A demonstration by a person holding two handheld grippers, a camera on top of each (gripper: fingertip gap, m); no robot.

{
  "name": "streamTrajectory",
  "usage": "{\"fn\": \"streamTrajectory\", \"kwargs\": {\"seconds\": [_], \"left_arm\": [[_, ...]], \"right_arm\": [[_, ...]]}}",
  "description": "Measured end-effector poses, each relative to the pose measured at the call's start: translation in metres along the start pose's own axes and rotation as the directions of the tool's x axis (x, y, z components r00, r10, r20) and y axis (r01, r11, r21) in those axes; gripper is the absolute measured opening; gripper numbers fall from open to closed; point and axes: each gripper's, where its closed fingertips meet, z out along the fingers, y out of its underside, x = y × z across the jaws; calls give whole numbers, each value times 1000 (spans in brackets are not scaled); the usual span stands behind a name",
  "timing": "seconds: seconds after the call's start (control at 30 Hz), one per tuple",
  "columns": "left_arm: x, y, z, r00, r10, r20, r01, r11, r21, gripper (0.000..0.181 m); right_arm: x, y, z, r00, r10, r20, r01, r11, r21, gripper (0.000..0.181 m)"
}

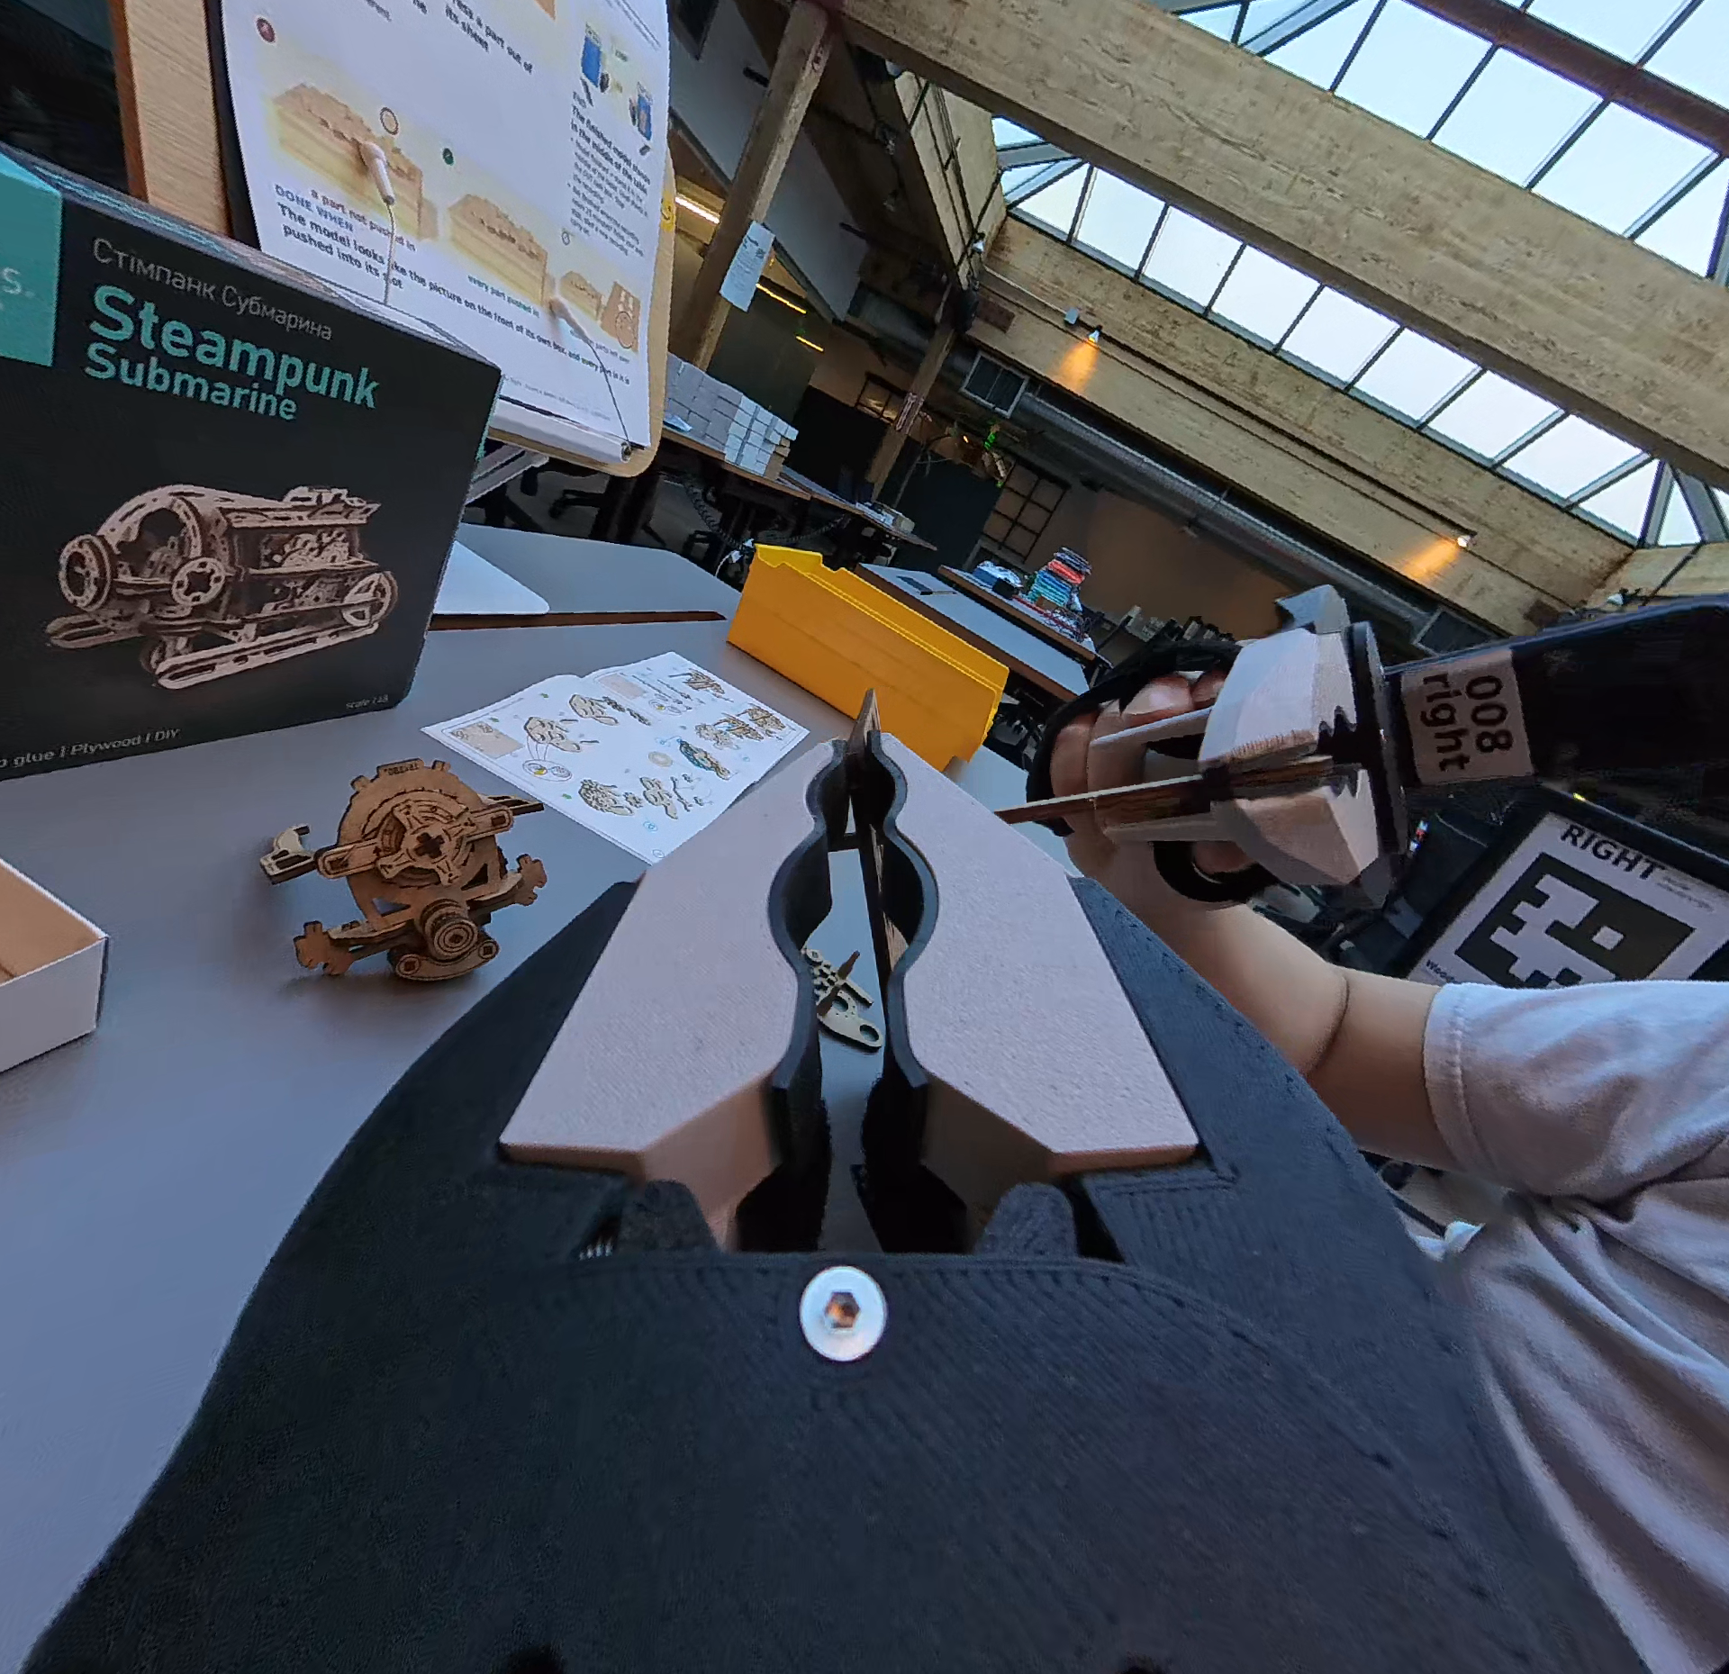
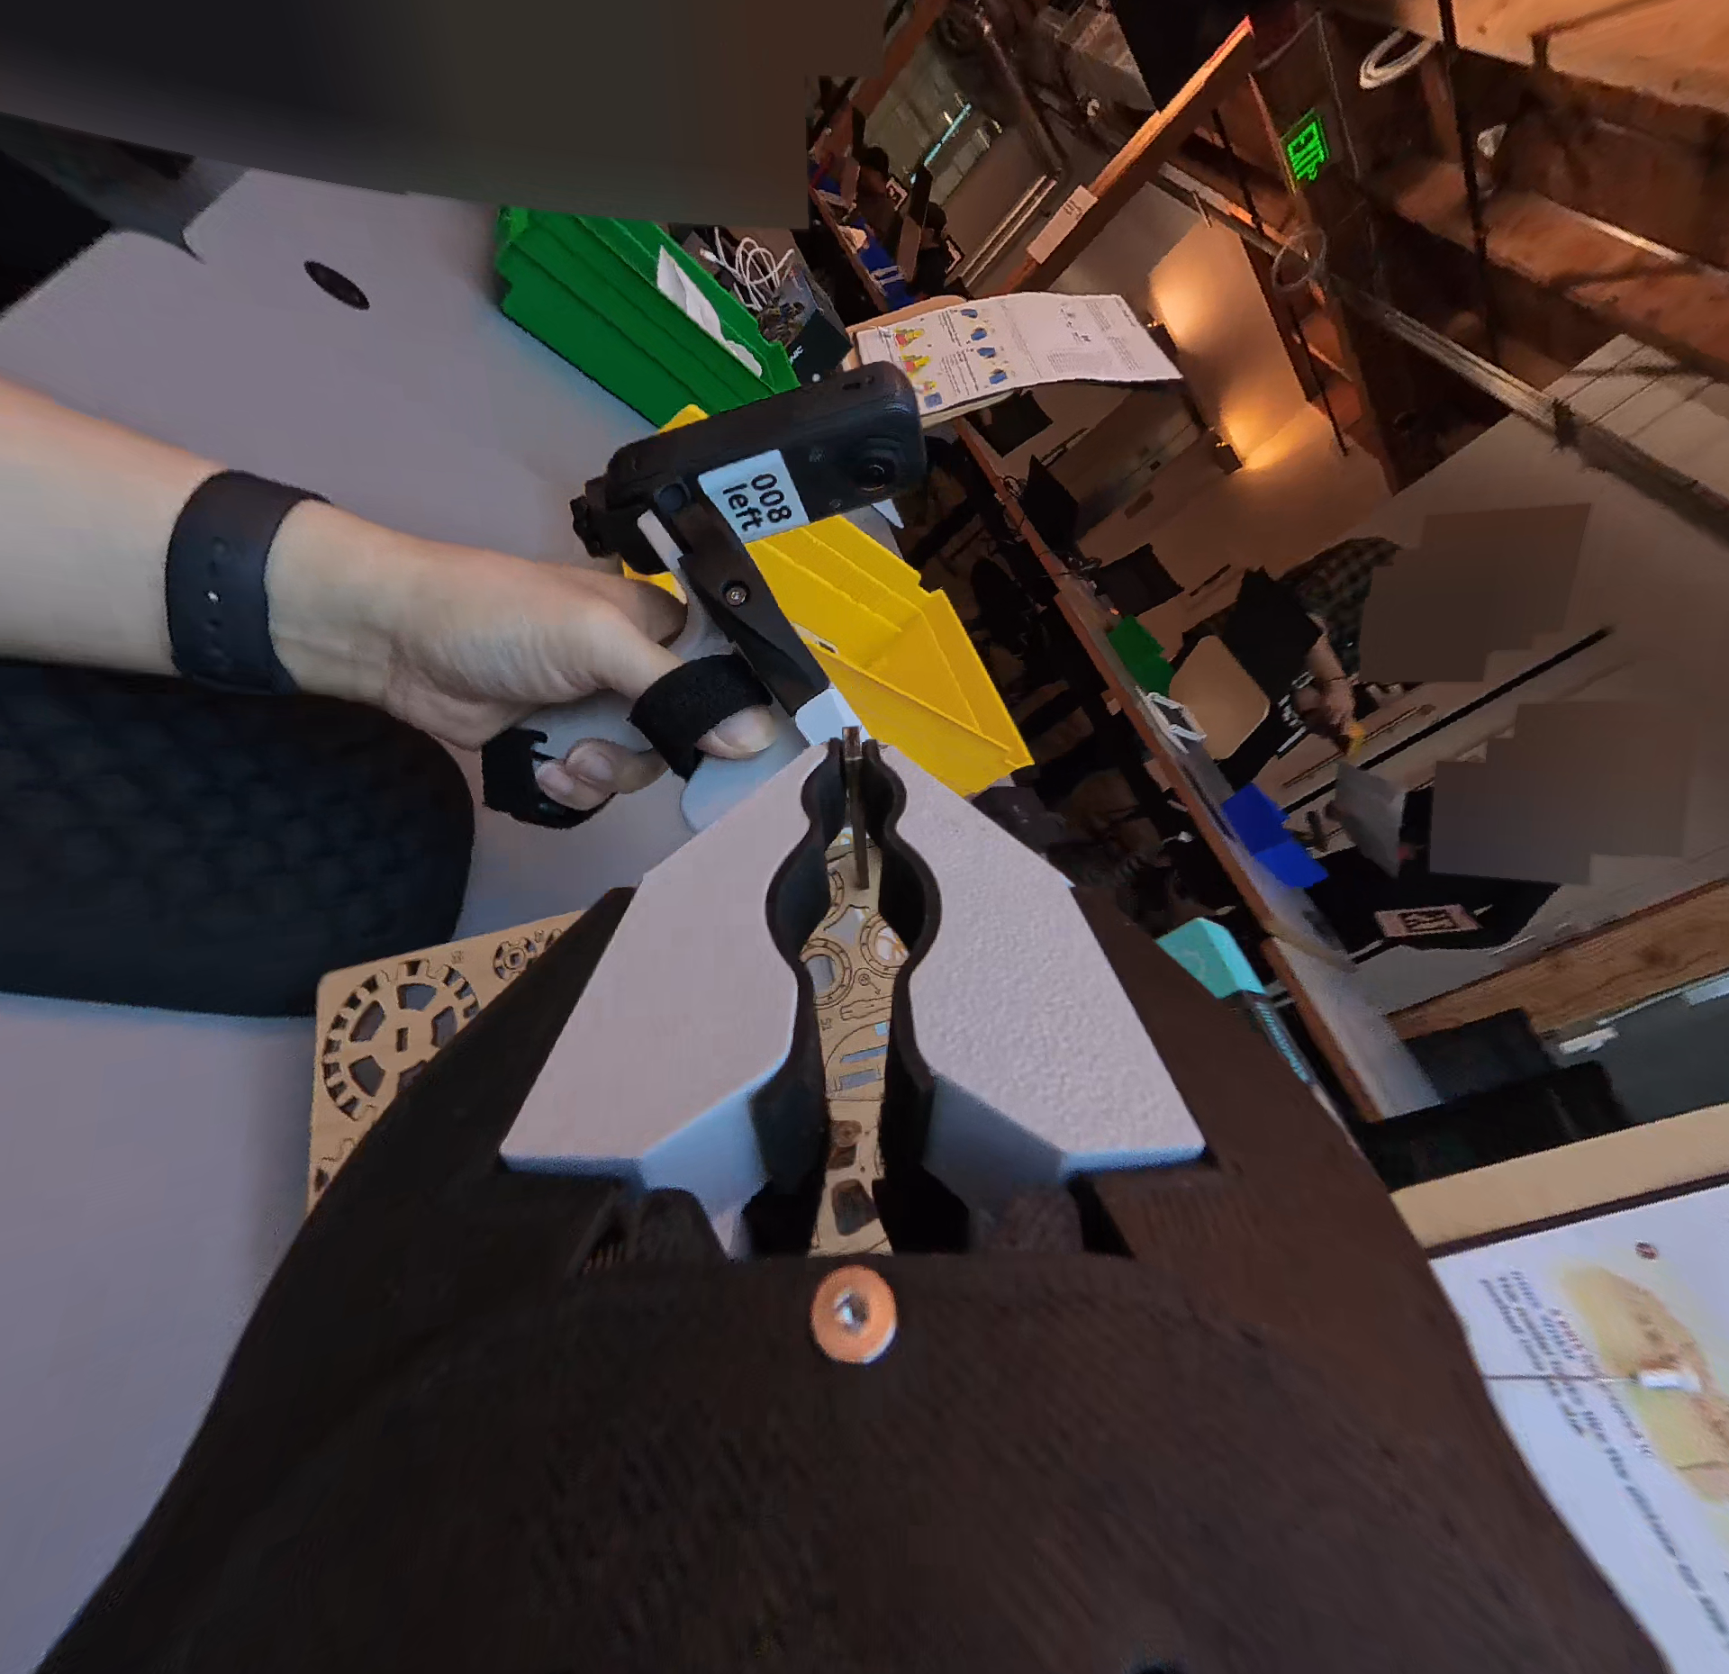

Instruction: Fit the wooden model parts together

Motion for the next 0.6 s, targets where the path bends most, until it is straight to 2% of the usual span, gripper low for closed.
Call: {"fn": "streamTrajectory", "kwargs": {"seconds": [0.07,0.27,0.4,0.5,0.6], "left_arm": [[0,-2,-1,999,-30,-14,30,999,16,0],[-6,-10,-12,982,-176,-71,179,983,47,6],[-2,-1,-12,975,-198,-101,195,980,-30,23],[5,15,-4,969,-210,-132,193,972,-132,14],[7,25,1,978,-166,-129,143,974,-173,2]], "right_arm": [[4,0,0,999,45,6,-45,999,3,2],[6,4,-4,1000,2,-17,-2,1000,-1,1],[10,4,-9,999,22,-24,-22,1000,10,1],[10,4,-10,999,37,-19,-37,999,17,1],[7,5,-9,999,39,-10,-39,999,15,1]]}}
